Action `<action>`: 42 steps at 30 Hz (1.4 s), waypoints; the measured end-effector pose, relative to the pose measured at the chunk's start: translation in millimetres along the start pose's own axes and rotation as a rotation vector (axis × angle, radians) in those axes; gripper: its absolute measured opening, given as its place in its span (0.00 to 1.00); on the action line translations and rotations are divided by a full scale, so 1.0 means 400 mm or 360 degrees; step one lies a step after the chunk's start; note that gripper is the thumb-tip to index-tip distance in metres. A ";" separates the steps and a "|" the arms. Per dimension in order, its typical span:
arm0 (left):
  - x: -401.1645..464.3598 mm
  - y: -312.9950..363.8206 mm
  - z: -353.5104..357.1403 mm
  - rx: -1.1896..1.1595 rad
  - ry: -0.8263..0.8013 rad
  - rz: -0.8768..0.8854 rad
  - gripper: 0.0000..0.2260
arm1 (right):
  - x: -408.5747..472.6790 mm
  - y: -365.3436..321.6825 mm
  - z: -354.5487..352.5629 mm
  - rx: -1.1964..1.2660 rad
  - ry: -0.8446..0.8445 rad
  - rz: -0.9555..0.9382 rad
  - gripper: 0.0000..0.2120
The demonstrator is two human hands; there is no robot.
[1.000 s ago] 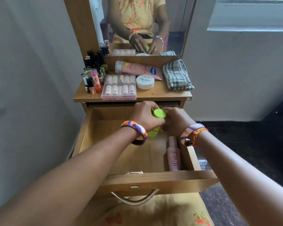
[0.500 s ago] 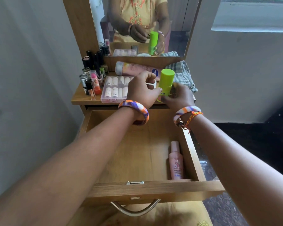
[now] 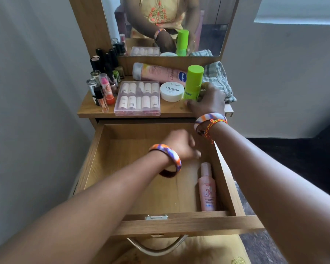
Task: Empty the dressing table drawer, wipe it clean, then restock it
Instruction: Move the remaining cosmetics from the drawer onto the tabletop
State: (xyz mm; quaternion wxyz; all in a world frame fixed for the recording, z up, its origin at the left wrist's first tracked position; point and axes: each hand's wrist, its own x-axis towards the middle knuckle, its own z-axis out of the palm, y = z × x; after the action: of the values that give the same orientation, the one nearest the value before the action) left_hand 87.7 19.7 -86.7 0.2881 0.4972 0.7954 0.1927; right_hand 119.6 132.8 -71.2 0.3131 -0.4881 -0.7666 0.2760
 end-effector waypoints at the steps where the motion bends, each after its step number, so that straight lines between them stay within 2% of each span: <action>1: -0.009 -0.001 0.021 0.0159 -0.0231 -0.0050 0.17 | -0.005 0.001 -0.003 0.0024 0.0011 -0.0004 0.22; 3: -0.022 0.001 0.059 0.0361 -0.0525 -0.0116 0.22 | -0.022 0.007 -0.014 0.0123 0.0030 0.0002 0.24; 7: -0.029 0.027 0.114 0.0421 -0.0558 -0.0131 0.20 | -0.064 0.034 -0.058 0.0238 0.0078 -0.0032 0.21; 9: -0.029 0.037 0.134 0.0421 -0.0575 -0.0135 0.16 | -0.084 0.053 -0.083 0.0237 0.0088 -0.0046 0.16; 11: -0.027 0.040 0.156 0.0344 -0.0712 -0.0238 0.08 | -0.105 0.069 -0.104 0.0195 0.0038 -0.0061 0.11; 12: -0.031 0.042 0.161 0.0342 -0.0746 -0.0273 0.07 | -0.113 0.075 -0.109 0.0160 -0.0001 -0.0073 0.09; 14: -0.041 0.051 0.163 0.0397 -0.0654 -0.0266 0.08 | -0.128 0.087 -0.120 0.0083 -0.0095 -0.0059 0.07; 17: -0.052 0.044 0.146 0.0444 -0.0602 -0.0253 0.13 | -0.149 0.099 -0.128 -0.0094 -0.0363 -0.0015 0.05; 18: -0.053 0.032 0.136 0.0374 -0.0637 -0.0318 0.14 | -0.157 0.101 -0.132 -0.0145 -0.0472 -0.0002 0.07; 20: -0.053 0.006 0.113 -0.0075 -0.0642 -0.0506 0.10 | -0.176 0.101 -0.138 -0.0203 -0.0651 0.0016 0.10; 22: -0.064 -0.014 0.072 -0.0441 -0.0541 -0.0509 0.09 | -0.197 0.094 -0.140 -0.0215 -0.0775 0.0035 0.10; 24: -0.068 -0.032 0.019 -0.0616 -0.0503 -0.0399 0.08 | -0.215 0.077 -0.138 -0.0132 -0.0841 0.0027 0.10; 28: -0.078 -0.058 -0.119 -0.0924 -0.0221 -0.0201 0.06 | -0.214 0.018 -0.128 0.0684 -0.0840 -0.0011 0.10; 31: -0.083 -0.062 -0.193 -0.1209 0.0107 -0.0102 0.06 | -0.210 -0.045 -0.111 0.0991 -0.0750 -0.0118 0.10; 33: -0.076 -0.061 -0.228 -0.1350 0.0323 -0.0082 0.06 | -0.198 -0.079 -0.078 0.0948 -0.0658 -0.0176 0.16; 35: -0.050 -0.077 -0.251 -0.1356 0.0502 -0.0138 0.09 | -0.180 -0.104 -0.033 0.0852 -0.0566 -0.0211 0.18; 39: -0.004 -0.120 -0.283 -0.1096 0.0811 -0.0296 0.21 | -0.136 -0.143 0.040 0.0542 -0.0468 -0.0332 0.24; 42: 0.015 -0.128 -0.294 -0.0868 0.0902 -0.0323 0.21 | -0.108 -0.163 0.074 0.0375 -0.0409 -0.0415 0.24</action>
State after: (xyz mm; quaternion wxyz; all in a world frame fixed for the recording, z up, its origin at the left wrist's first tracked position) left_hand -25.6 0.6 -29.5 0.1964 0.2488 0.8080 0.4966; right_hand 74.2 65.4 -52.0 0.3007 -0.3057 -0.8192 0.3807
